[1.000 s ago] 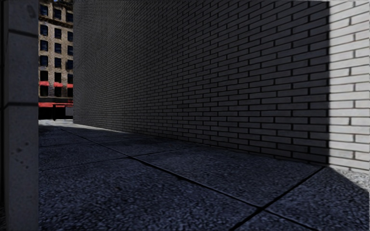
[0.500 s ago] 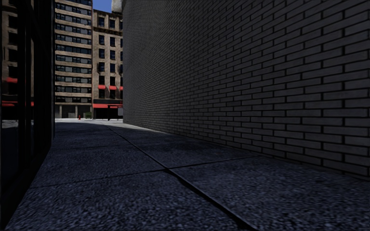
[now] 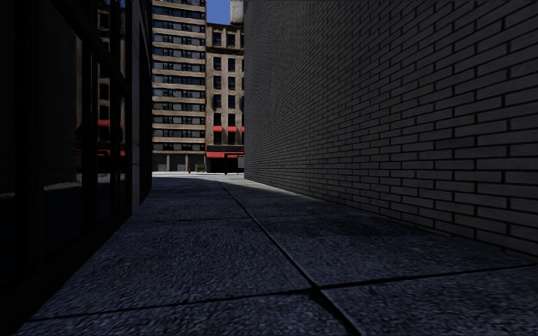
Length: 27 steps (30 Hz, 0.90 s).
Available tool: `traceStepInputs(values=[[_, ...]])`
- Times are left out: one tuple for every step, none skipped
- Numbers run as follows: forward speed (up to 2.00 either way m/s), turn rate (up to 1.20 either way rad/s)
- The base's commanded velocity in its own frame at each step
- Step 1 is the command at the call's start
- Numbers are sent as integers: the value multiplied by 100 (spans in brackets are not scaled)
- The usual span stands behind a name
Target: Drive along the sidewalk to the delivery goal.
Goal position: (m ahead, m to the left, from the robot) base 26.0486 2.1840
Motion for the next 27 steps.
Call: traceStepInputs(values=[[192,58],[192,58],[192,58],[192,58],[192,58],[192,58],[192,58],[192,58],[192,56],[192,43],[192,29],[192,29],[192,0],[192,0],[192,0],[192,0],[192,0],[192,0],[192,0],[192,0],[192,0],[192,0],[192,0],[192,0],[192,0],[192,0],[192,0]])
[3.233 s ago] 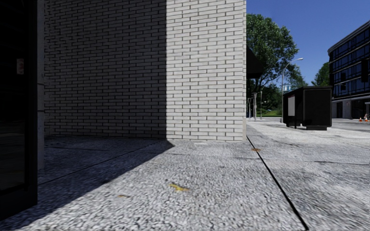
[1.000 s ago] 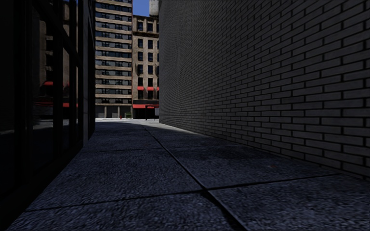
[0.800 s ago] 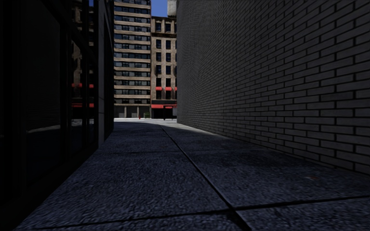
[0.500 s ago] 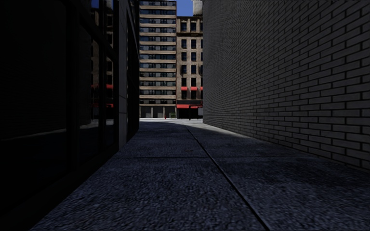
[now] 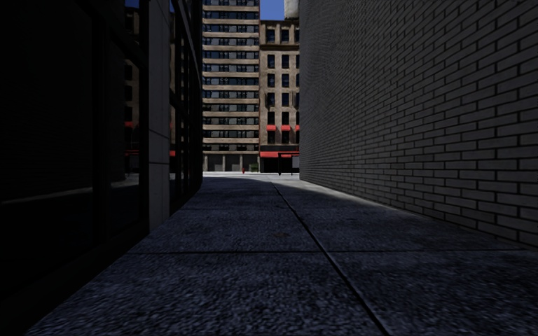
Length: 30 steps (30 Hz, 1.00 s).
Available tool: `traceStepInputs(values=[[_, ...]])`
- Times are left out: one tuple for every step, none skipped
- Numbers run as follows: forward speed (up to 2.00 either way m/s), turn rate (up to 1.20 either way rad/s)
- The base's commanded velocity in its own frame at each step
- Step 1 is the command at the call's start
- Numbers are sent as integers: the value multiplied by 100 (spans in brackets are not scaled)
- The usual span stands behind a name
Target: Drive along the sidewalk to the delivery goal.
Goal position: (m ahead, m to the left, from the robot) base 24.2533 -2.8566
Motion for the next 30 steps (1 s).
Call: traceStepInputs(values=[[192,0],[192,0],[192,0],[192,0],[192,0],[192,0],[192,0],[192,0],[194,0],[197,0],[198,0],[199,0],[199,0],[200,0],[200,0],[200,0],[200,0],[200,0],[200,0],[200,0],[200,0],[200,0],[200,0],[200,0],[200,0],[200,0],[200,0],[200,0],[200,0],[200,0]])
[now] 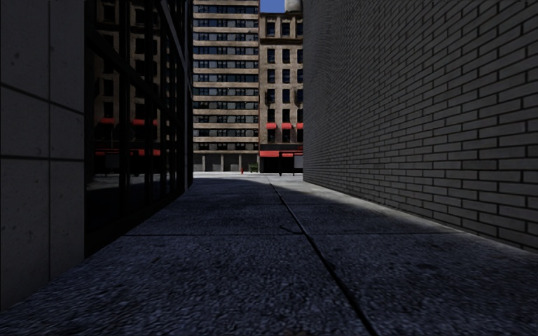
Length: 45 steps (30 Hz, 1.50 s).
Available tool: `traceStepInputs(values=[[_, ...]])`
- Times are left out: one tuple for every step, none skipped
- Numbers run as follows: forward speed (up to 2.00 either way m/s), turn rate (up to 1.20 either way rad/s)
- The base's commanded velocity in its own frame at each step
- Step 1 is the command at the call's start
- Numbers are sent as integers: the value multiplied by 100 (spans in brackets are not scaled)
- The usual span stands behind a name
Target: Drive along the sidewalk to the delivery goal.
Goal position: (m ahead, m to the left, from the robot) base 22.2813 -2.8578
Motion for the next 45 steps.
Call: traceStepInputs(values=[[200,0],[200,0],[200,0],[200,0],[200,0],[200,0],[200,0],[200,0],[200,0],[200,0],[200,0],[200,0],[200,0],[200,0],[200,0],[200,0],[200,0],[200,0],[200,0],[200,0],[200,0],[200,0],[200,0],[200,0],[200,0],[200,0],[200,0],[200,0],[200,0],[200,0],[200,0],[200,0],[200,0],[200,0],[200,0],[200,0],[200,0],[200,0],[200,0],[200,0],[200,0],[200,0],[200,0],[200,0],[200,0]])
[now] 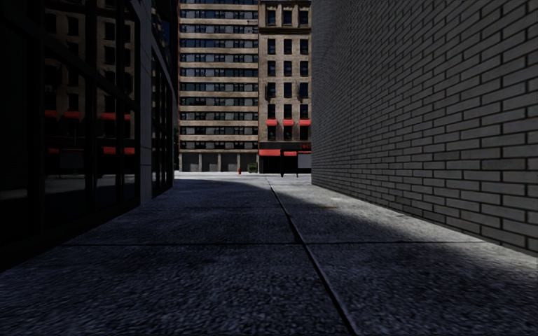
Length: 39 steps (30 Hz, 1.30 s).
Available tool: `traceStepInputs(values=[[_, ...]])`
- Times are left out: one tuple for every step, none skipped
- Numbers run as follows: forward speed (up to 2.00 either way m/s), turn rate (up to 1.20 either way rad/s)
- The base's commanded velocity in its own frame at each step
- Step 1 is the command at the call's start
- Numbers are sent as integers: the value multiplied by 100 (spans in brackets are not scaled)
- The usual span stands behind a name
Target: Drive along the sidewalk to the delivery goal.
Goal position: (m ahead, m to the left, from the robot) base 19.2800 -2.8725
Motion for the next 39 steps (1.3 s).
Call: traceStepInputs(values=[[200,0],[200,0],[200,0],[200,0],[200,0],[200,0],[200,0],[200,0],[200,0],[200,0],[200,0],[200,0],[200,0],[200,0],[200,0],[200,0],[200,0],[200,0],[200,0],[200,0],[200,0],[200,0],[200,0],[200,0],[200,0],[200,0],[200,0],[200,0],[200,0],[200,0],[200,0],[200,0],[200,0],[200,0],[200,0],[200,0],[200,0],[200,0],[200,0]])
